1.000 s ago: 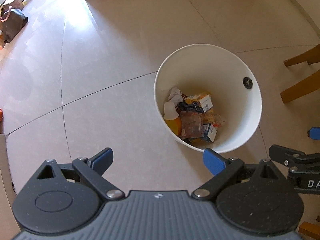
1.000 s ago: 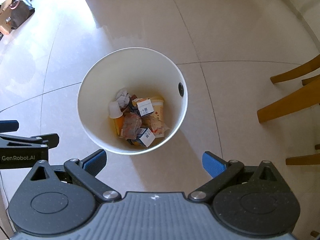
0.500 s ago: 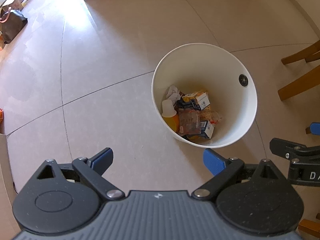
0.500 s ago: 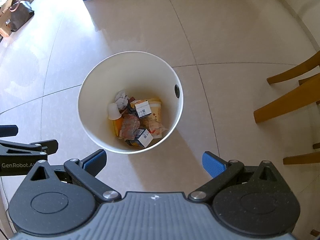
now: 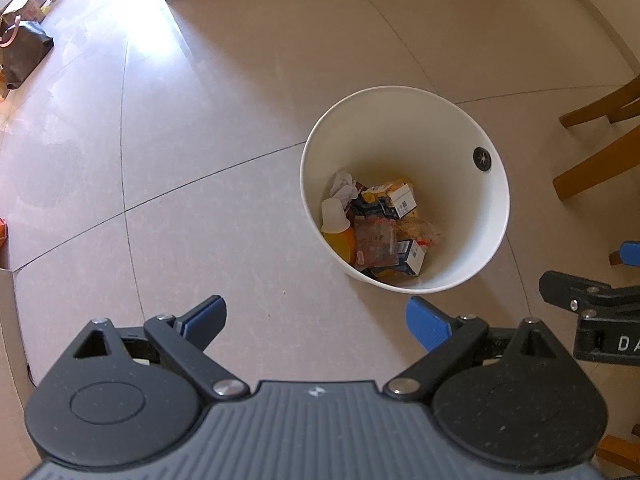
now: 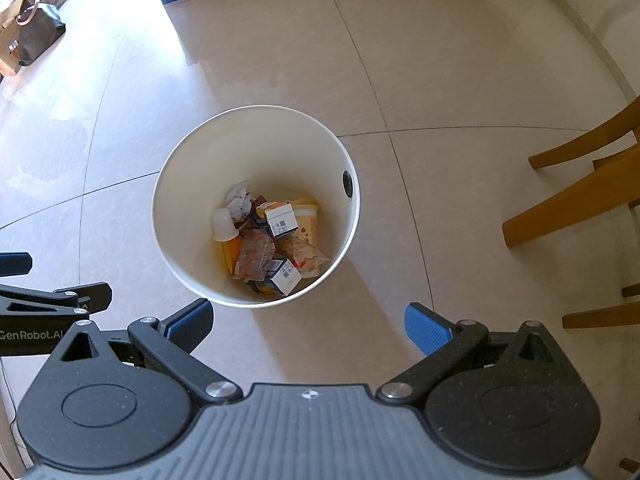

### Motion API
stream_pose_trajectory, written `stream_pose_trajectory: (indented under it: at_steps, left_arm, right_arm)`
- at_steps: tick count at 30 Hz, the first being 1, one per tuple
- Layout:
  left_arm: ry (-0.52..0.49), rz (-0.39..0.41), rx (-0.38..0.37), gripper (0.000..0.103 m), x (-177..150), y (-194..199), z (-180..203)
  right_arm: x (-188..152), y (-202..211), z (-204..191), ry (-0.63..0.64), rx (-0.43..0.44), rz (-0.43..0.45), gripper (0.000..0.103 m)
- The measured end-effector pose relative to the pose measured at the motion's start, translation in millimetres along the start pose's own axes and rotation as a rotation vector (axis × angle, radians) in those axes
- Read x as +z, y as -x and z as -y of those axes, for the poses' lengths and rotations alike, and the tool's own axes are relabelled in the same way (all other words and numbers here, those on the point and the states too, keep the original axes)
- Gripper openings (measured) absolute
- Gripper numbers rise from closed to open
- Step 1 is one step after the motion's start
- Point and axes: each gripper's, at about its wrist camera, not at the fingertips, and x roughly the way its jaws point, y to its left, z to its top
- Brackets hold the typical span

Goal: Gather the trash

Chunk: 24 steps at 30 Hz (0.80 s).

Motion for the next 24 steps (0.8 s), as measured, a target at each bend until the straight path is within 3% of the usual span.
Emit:
stream_pose_trajectory:
  at_steps: [24]
  left_arm:
    - [-0.016, -0.008, -0.009, 0.096, 0.2, 2.8, 2.5]
  right_arm:
    - [-0.6, -2.1, -0.6, -0.002, -0.008, -0.008, 0.103]
